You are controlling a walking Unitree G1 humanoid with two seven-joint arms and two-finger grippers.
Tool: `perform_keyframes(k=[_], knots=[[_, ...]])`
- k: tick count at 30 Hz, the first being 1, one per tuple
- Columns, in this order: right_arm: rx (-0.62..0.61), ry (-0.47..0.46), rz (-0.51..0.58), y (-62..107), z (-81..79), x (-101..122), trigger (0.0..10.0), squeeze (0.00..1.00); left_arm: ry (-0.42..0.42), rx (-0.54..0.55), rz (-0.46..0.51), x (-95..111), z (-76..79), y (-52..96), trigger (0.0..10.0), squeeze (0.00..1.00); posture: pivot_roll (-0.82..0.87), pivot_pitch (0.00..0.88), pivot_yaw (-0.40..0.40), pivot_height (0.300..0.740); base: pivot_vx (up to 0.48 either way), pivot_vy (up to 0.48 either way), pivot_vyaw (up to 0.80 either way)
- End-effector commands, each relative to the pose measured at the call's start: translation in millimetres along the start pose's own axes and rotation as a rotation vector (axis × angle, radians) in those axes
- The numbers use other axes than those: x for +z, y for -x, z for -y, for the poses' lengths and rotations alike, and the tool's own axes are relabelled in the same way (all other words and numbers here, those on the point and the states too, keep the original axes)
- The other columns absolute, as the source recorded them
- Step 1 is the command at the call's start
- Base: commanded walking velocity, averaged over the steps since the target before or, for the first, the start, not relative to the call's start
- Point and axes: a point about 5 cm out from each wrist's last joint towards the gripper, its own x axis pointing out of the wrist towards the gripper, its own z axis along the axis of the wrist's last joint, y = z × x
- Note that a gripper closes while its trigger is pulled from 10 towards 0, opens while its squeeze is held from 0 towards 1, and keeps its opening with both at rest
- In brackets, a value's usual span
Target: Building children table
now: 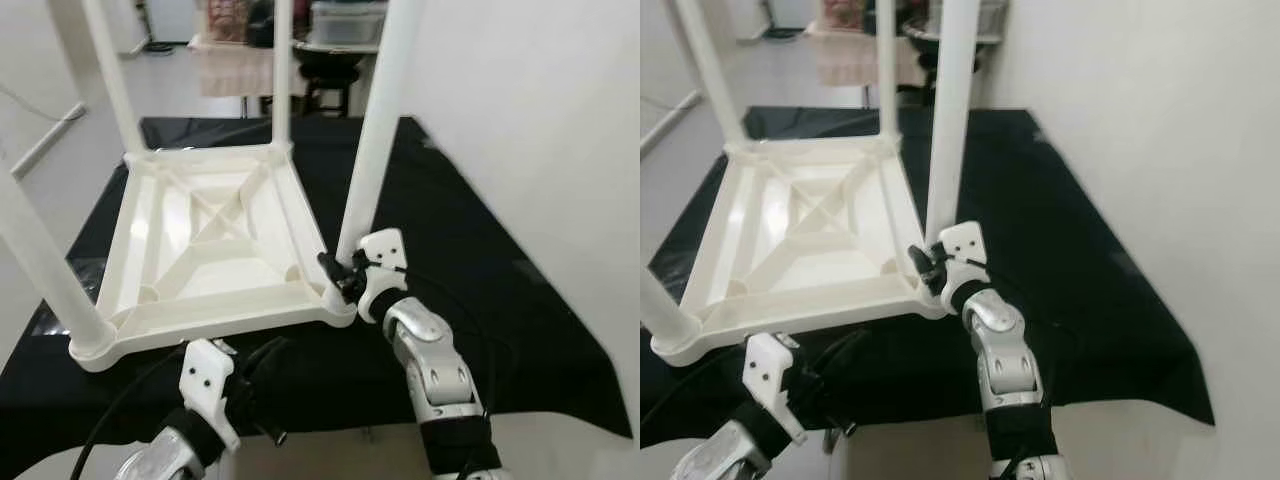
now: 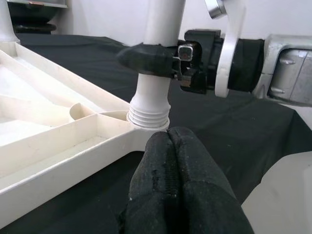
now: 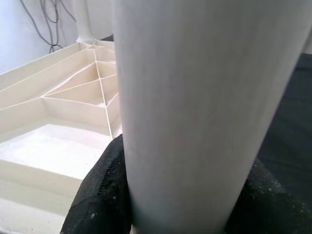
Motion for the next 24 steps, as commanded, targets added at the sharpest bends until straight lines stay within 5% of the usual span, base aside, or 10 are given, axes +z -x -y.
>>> perform_keyframes(k=[1, 2, 7, 8, 18, 22, 23, 24], knots=[[0.020, 0.000, -0.127, -1.2, -3.1, -24, 10.0, 0.00, 0.004, 0.003, -0.004, 0, -0.2, 1.5, 10.0, 0.00, 0.09, 0.064, -0.079, 0.740, 0.000, 0.000, 0.00], [0.038, -0.029, -0.117, -2.1, -1.2, -20, 10.0, 1.00, 0.004, 0.006, -0.003, 0, -0.6, 1.6, 10.0, 0.00, 0.09, 0.063, -0.078, 0.740, 0.000, 0.000, 0.00], [0.285, -0.055, -0.045, -7.7, -3.2, 2, 10.0, 1.00, 0.005, 0.002, -0.005, -1, -1.2, 0.7, 10.0, 0.00, 0.10, 0.056, -0.078, 0.740, 0.000, 0.000, 0.00], [0.492, 0.003, 0.015, -6.8, -1.1, 19, 10.0, 0.00, 0.005, 0.000, -0.005, -1, -1.4, -0.2, 10.0, 0.00, 0.10, 0.050, -0.080, 0.740, 0.000, 0.000, 0.00], [0.785, 0.091, 0.054, -20.2, 19.9, 48, 10.0, 0.00, 0.003, 0.002, -0.005, -3, -1.0, -1.5, 10.0, 0.00, 0.12, 0.037, -0.086, 0.740, 0.000, 0.000, 0.00], [0.757, 0.087, 0.040, -27.4, 26.7, 52, 10.0, 0.00, 0.002, 0.003, -0.006, -3, -0.9, -1.7, 10.0, 0.00, 0.13, 0.037, -0.089, 0.740, 0.000, 0.000, 0.00], [0.763, 0.057, 0.004, -32.5, 36.2, 55, 2.9, 0.00, 0.003, 0.004, -0.006, -4, -0.2, -2.3, 10.0, 0.00, 0.13, 0.037, -0.092, 0.740, 0.000, 0.000, 0.00], [0.763, 0.057, 0.004, -32.5, 36.2, 55, 2.9, 0.00, 0.003, 0.004, -0.006, -4, -0.2, -2.3, 10.0, 0.00, 0.13, 0.037, -0.092, 0.740, 0.000, 0.000, 0.00]])
